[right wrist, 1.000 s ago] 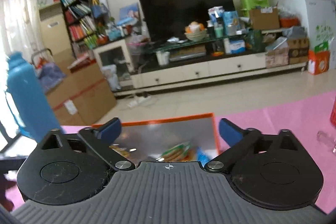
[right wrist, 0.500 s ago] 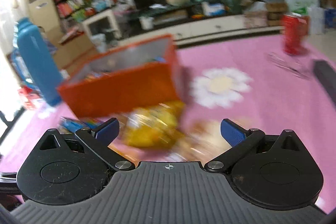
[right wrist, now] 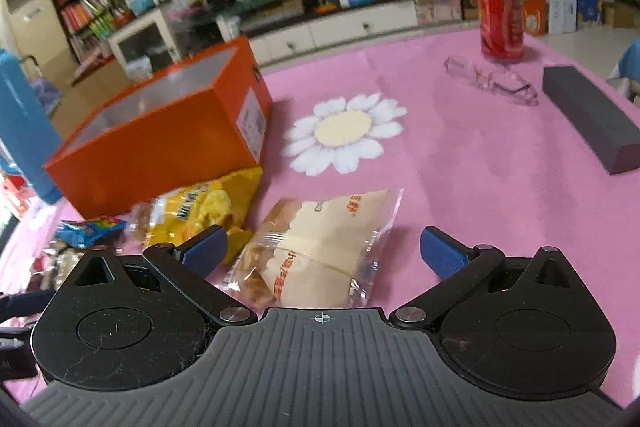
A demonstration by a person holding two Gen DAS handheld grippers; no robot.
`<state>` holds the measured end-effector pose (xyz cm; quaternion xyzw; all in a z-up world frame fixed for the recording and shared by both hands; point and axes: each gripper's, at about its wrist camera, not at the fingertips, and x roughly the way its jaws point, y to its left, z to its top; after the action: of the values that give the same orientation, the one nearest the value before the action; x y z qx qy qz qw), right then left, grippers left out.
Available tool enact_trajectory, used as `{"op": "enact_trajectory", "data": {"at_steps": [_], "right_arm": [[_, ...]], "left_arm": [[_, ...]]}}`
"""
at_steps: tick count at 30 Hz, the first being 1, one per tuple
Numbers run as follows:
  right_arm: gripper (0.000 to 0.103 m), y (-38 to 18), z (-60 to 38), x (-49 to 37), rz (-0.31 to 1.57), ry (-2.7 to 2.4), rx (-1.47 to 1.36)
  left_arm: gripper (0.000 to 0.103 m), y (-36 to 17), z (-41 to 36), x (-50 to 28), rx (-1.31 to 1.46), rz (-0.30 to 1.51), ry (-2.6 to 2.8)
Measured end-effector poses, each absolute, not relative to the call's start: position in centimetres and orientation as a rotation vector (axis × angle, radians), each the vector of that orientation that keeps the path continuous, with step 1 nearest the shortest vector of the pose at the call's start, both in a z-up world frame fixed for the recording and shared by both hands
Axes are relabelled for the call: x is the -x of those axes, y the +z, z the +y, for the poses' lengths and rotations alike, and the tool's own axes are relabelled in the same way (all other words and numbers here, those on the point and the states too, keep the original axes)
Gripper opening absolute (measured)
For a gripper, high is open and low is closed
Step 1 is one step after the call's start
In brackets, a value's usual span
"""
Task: Organize snacks
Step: 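Move both grippers back over the remaining snacks, then grasp the yellow cake packet with the left gripper while the right gripper grasps the white bread packet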
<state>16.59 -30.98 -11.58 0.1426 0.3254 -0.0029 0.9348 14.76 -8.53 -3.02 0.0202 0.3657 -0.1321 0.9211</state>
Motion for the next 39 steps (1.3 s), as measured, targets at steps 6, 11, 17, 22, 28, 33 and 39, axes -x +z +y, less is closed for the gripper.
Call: {"op": "enact_trajectory", "data": {"at_steps": [6,11,17,22,28,33,39], "right_arm": [[0.085,-13.2,-29.1,-19.7,0.747,-0.025,-0.264],[0.061,-13.0,-28.9,-18.6,0.74,0.046,-0.279],[0.05,-12.6,-27.7,-15.3,0.758,0.141,-0.244],[0.048,-12.1,-27.5,-13.7,0.738,0.17,-0.246],[0.076,-12.3,-27.0,-10.6,0.778,0.144,-0.304],[0.091,-8.8,-26.2,-8.2,0.59,0.131,-0.124],[0.09,-8.9,-25.7,-14.9,0.669,0.235,-0.035]], "left_arm": [[0.077,-4.3,-9.4,-16.3,-0.078,0.749,-0.264],[0.062,-4.3,-8.0,-15.5,-0.035,0.778,-0.29],[0.058,-4.2,-5.4,-12.3,-0.031,0.799,-0.269],[0.058,-4.0,-3.5,-10.6,-0.023,0.797,-0.236],[0.071,-3.9,-2.4,-10.2,-0.032,0.793,-0.212],[0.072,-3.9,-1.8,-10.1,-0.005,0.802,-0.218],[0.074,-3.6,-1.7,-9.6,-0.02,0.795,-0.198]]}}
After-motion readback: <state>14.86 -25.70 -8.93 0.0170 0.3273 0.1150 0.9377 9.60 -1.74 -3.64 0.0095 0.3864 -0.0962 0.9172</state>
